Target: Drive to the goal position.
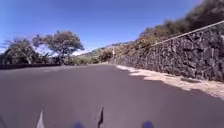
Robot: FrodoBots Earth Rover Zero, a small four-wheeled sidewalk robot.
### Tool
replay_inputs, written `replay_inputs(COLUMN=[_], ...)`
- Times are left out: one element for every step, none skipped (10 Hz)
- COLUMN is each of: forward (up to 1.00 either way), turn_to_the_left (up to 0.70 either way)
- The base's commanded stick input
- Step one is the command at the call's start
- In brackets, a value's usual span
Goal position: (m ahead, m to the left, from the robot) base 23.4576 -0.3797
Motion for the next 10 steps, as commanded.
replay_inputs(forward=[0.70, 0.70, 0.70, 0.70, 0.70, 0.70, 0.70, 0.70, 0.70, 0.70], turn_to_the_left=[0.00, 0.00, 0.00, 0.00, 0.00, 0.00, 0.00, 0.00, 0.00, 0.00])
